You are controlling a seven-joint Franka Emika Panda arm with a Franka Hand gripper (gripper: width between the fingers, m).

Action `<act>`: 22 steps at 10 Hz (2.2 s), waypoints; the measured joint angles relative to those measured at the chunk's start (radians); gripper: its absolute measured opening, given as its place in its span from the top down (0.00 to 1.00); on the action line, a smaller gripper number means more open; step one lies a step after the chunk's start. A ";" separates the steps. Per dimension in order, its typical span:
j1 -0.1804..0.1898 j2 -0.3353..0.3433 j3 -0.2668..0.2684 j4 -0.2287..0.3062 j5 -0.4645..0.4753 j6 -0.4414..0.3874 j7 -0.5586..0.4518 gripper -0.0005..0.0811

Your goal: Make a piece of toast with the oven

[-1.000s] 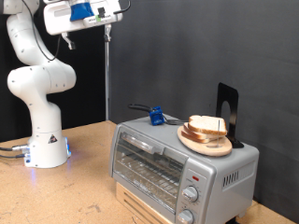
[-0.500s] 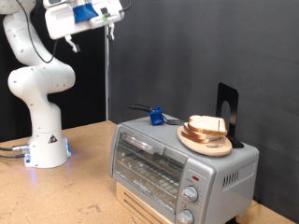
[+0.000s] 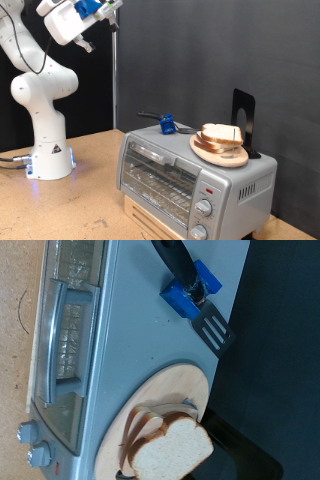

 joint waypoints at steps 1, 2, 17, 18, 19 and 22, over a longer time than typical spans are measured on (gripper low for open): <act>0.002 -0.006 -0.002 0.005 0.000 -0.038 -0.029 0.00; 0.004 -0.019 -0.009 0.007 0.002 -0.064 -0.056 0.00; 0.089 0.360 -0.120 -0.081 0.103 0.267 -0.277 0.00; 0.088 0.359 -0.107 -0.105 0.101 0.328 -0.272 0.00; 0.088 0.358 -0.110 -0.101 0.102 0.305 -0.273 0.00; 0.086 0.379 -0.104 -0.100 0.074 0.242 -0.199 0.00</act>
